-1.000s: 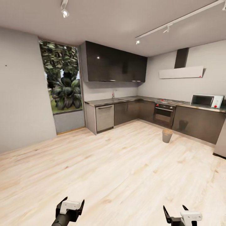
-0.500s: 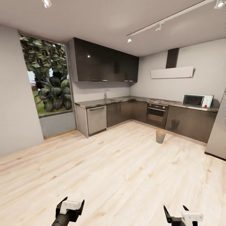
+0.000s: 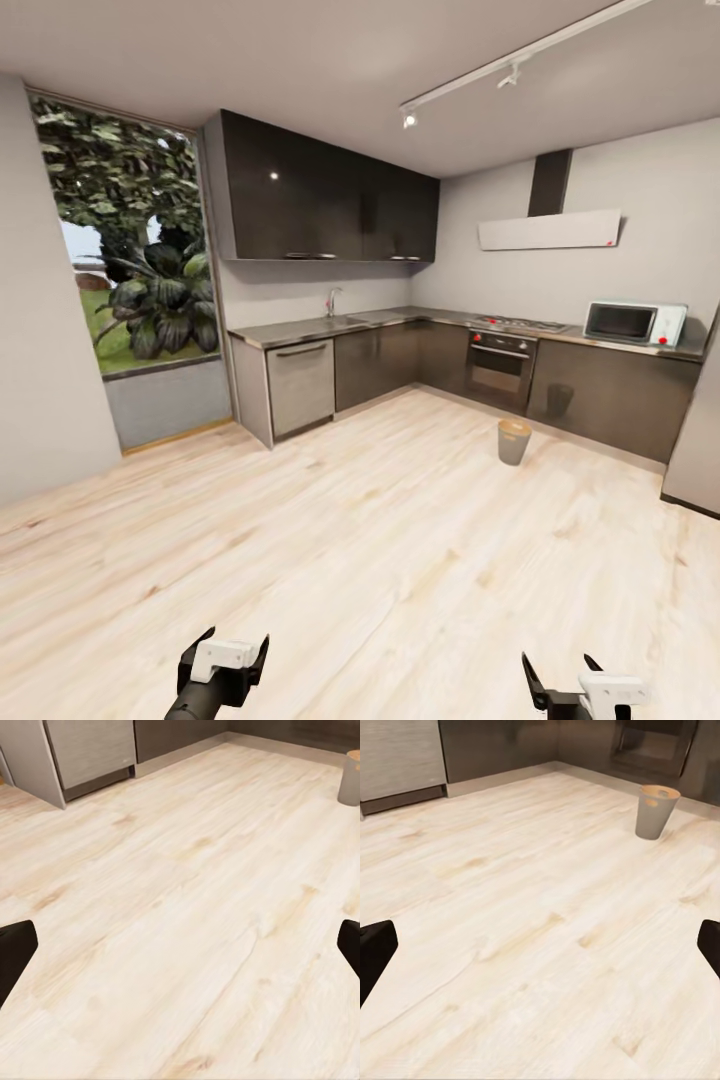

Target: Put the three can of soda from the living room inside the tash can in the kitchen.

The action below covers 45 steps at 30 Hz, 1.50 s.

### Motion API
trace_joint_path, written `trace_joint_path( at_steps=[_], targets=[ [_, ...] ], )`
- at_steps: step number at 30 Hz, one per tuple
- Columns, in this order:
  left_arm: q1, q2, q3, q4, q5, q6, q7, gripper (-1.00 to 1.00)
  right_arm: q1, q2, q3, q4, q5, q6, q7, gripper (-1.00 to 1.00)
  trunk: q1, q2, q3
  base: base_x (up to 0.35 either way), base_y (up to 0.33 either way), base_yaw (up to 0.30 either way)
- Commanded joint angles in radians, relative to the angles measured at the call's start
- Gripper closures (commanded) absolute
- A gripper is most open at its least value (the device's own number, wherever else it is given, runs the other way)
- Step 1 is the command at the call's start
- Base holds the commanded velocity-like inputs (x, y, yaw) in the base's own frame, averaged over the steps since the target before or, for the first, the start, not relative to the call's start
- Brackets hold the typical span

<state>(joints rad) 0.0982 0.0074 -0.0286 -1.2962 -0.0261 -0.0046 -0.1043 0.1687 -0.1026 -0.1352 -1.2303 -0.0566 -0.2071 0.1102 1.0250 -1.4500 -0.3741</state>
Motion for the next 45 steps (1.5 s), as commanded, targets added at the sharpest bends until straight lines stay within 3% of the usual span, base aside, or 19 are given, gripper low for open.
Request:
trace_joint_path(
  at_steps=[1, 23, 45],
  targets=[
    [0.0, 0.0, 0.0, 0.0, 0.0, 0.0, 0.0, -1.0, 0.0, 0.0, 0.0, 0.0, 0.0, 0.0, 0.0, -1.0, 0.0, 0.0, 0.0, 0.323, 0.0, -0.001],
    [-0.001, -0.001, 0.0, 0.02, 0.005, 0.0, 0.0, -1.0, 0.001, 0.001, 0.001, -0.005, 0.0, 0.0, 0.003, -1.0, 0.0, 0.0, 0.0, 0.323, 0.0, -0.023],
    [-0.009, -0.002, 0.001, 0.049, 0.003, 0.002, 0.002, -1.0, 0.002, 0.006, 0.007, -0.012, 0.002, 0.0, 0.003, -1.0, 0.0, 0.0, 0.0, 0.323, 0.0, -0.205]
  ],
)
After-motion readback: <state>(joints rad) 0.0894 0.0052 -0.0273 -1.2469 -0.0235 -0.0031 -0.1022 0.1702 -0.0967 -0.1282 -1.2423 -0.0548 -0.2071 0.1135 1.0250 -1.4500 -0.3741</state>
